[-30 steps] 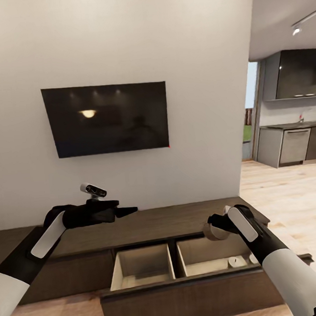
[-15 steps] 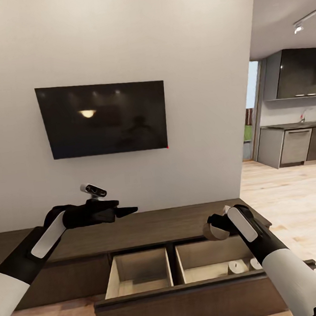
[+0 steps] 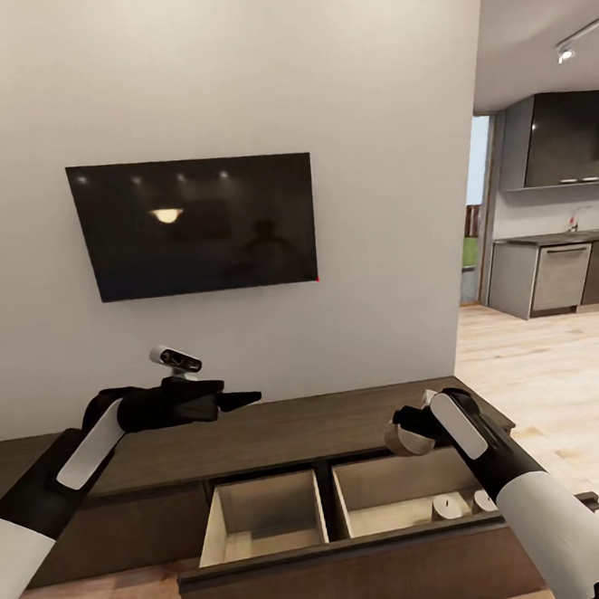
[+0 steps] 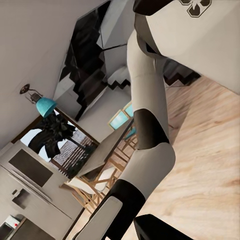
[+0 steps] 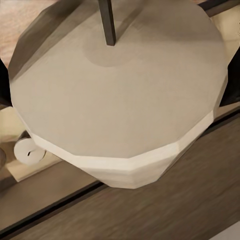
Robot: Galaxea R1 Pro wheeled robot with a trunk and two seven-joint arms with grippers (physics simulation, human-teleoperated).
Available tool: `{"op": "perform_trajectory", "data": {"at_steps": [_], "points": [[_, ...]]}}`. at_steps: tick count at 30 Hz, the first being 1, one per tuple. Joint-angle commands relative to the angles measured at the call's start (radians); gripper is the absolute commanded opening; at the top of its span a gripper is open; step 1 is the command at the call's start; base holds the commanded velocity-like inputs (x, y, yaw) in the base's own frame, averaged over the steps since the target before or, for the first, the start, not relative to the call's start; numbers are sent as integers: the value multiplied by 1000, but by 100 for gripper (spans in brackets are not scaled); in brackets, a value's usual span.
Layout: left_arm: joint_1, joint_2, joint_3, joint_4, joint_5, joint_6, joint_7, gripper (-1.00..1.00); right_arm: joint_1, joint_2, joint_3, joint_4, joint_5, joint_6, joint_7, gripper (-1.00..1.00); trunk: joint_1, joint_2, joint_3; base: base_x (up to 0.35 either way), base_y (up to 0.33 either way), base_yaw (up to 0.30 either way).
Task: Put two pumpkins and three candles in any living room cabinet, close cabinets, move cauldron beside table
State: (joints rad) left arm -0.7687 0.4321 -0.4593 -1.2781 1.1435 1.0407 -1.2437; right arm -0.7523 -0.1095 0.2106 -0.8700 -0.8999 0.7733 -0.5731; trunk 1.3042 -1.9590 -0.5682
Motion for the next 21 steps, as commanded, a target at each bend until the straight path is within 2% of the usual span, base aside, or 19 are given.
{"op": "perform_trajectory", "data": {"at_steps": [1, 5, 21], "points": [[-1, 1, -3, 0, 4, 7, -2, 100, -1, -1, 4, -1, -11, 0, -11, -100, 0, -1, -1, 0, 0, 0], [-1, 1, -2, 0, 4, 7, -2, 100, -1, -1, 4, -1, -12, -1, -10, -100, 0, -1, -1, 42, 0, 0], [-1, 1, -3, -12, 4, 7, -3, 100, -1, -1, 7, 1, -15, 1, -10, -100, 0, -1, -1, 161, 0, 0]]}}
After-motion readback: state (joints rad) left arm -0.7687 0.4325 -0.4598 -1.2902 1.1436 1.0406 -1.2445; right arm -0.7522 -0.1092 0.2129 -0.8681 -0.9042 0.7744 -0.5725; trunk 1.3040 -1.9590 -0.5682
